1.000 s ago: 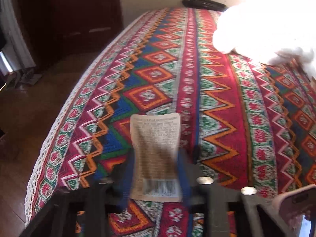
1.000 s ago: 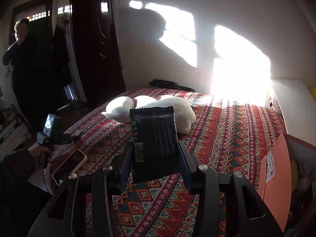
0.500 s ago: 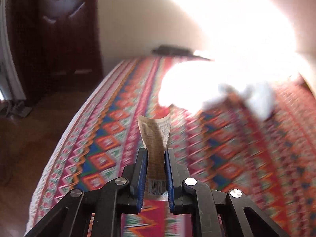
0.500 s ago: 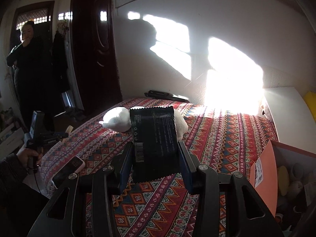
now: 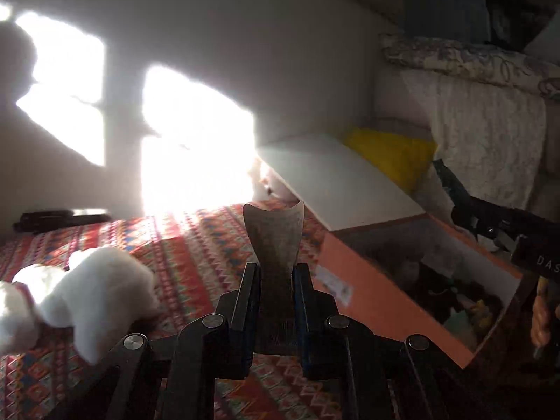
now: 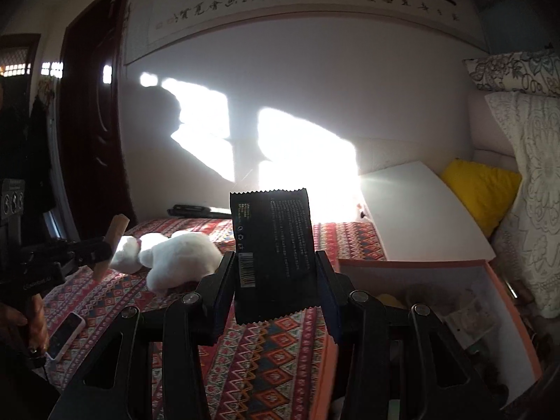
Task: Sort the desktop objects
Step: 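Carry the black packet and beige card into the orange box and release them, then move both tools back to the white plush toys on the bedspread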
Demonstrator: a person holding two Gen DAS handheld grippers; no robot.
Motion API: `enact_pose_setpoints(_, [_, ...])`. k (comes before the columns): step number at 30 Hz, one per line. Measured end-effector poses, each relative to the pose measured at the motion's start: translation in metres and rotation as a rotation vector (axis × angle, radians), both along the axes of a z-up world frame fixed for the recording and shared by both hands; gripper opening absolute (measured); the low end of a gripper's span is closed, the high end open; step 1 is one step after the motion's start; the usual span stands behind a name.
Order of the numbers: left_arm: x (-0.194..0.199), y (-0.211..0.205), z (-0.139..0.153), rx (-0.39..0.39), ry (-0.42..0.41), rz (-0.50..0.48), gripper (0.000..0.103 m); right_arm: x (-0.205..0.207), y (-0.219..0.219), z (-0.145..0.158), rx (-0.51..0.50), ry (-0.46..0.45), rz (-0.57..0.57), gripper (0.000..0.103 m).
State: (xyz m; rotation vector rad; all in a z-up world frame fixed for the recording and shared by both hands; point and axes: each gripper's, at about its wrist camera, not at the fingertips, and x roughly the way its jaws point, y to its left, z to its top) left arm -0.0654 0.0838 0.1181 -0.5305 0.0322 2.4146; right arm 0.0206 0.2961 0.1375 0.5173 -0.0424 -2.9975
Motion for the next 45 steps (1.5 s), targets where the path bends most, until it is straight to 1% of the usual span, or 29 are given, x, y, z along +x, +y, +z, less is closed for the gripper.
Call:
enact_pose_setpoints(2, [-0.007, 0.053, 0.006, 0.008, -0.011, -0.081, 0.014, 0.008, 0.034, 0.000, -0.006, 0.010, -0.087, 0.046])
enact_pose_setpoints(4, [-0.008, 0.104, 0.007, -0.003, -0.019, -0.147, 0.014, 0.016, 0.068, -0.002, -0.019, 0.011, -0.174, 0.046])
enact_pose_setpoints(7, [-0.005, 0.172, 0.003, -0.038, -0.041, -0.227, 0.014, 0.022, 0.123, -0.009, -0.084, -0.006, -0.270, 0.046])
enact_pose_setpoints(8, [-0.004, 0.189, -0.001, -0.055, -0.041, -0.228, 0.016, 0.025, 0.138, -0.012, -0.117, -0.013, -0.286, 0.046])
enact_pose_setpoints(10, [-0.002, 0.221, -0.007, -0.092, -0.037, -0.226, 0.028, 0.029, 0.167, -0.018, -0.181, -0.026, -0.317, 0.046])
enact_pose_setpoints(11, [-0.002, 0.228, -0.009, -0.097, -0.041, -0.215, 0.043, 0.029, 0.179, -0.021, -0.209, -0.028, -0.318, 0.046])
enact_pose_setpoints(12, [-0.002, 0.234, -0.011, -0.100, -0.045, -0.203, 0.053, 0.030, 0.187, -0.023, -0.227, -0.030, -0.317, 0.046])
enact_pose_setpoints(13, [-0.002, 0.239, -0.013, -0.103, -0.049, -0.191, 0.058, 0.030, 0.190, -0.025, -0.215, -0.041, -0.328, 0.047])
enact_pose_setpoints(14, [-0.003, 0.242, -0.014, -0.099, -0.054, -0.190, 0.068, 0.030, 0.194, -0.028, -0.203, -0.052, -0.339, 0.050])
enact_pose_setpoints(15, [-0.003, 0.244, -0.015, -0.093, -0.059, -0.190, 0.077, 0.030, 0.197, -0.030, -0.191, -0.063, -0.351, 0.057])
enact_pose_setpoints(16, [-0.002, 0.245, -0.015, -0.094, -0.052, -0.178, 0.080, 0.029, 0.197, -0.032, -0.161, -0.078, -0.379, 0.065])
enact_pose_setpoints(17, [-0.002, 0.245, -0.016, -0.101, -0.041, -0.162, 0.082, 0.030, 0.198, -0.034, -0.137, -0.082, -0.400, 0.077])
enact_pose_setpoints(18, [-0.001, 0.246, -0.016, -0.112, -0.034, -0.151, 0.082, 0.031, 0.199, -0.036, -0.113, -0.085, -0.421, 0.080])
enact_pose_setpoints(20, [0.000, 0.245, -0.017, -0.133, -0.021, -0.129, 0.082, 0.032, 0.199, -0.037, -0.090, -0.088, -0.434, 0.080])
enact_pose_setpoints(25, [-0.002, 0.229, -0.016, -0.140, -0.024, -0.071, 0.084, 0.033, 0.199, -0.035, -0.126, -0.082, -0.436, 0.081])
enact_pose_setpoints(28, [-0.004, 0.207, -0.015, -0.138, -0.017, -0.035, 0.087, 0.029, 0.185, -0.031, -0.122, -0.075, -0.422, 0.082])
enact_pose_setpoints(31, [-0.007, 0.175, -0.013, -0.149, -0.005, 0.018, 0.088, 0.019, 0.164, -0.028, -0.116, -0.074, -0.389, 0.083])
enact_pose_setpoints(34, [-0.013, 0.133, -0.013, -0.157, 0.000, 0.084, 0.090, 0.004, 0.137, -0.026, -0.115, -0.075, -0.347, 0.084])
enact_pose_setpoints(38, [-0.021, 0.055, -0.014, -0.169, 0.007, 0.209, 0.093, -0.021, 0.086, -0.023, -0.118, -0.073, -0.268, 0.088])
enact_pose_setpoints(42, [-0.033, -0.030, -0.026, -0.213, 0.017, 0.356, 0.098, -0.060, 0.019, -0.029, -0.093, -0.091, -0.154, 0.092])
enact_pose_setpoints(45, [-0.047, -0.091, -0.045, -0.262, 0.004, 0.454, 0.099, -0.085, -0.038, -0.040, -0.055, -0.118, -0.051, 0.094])
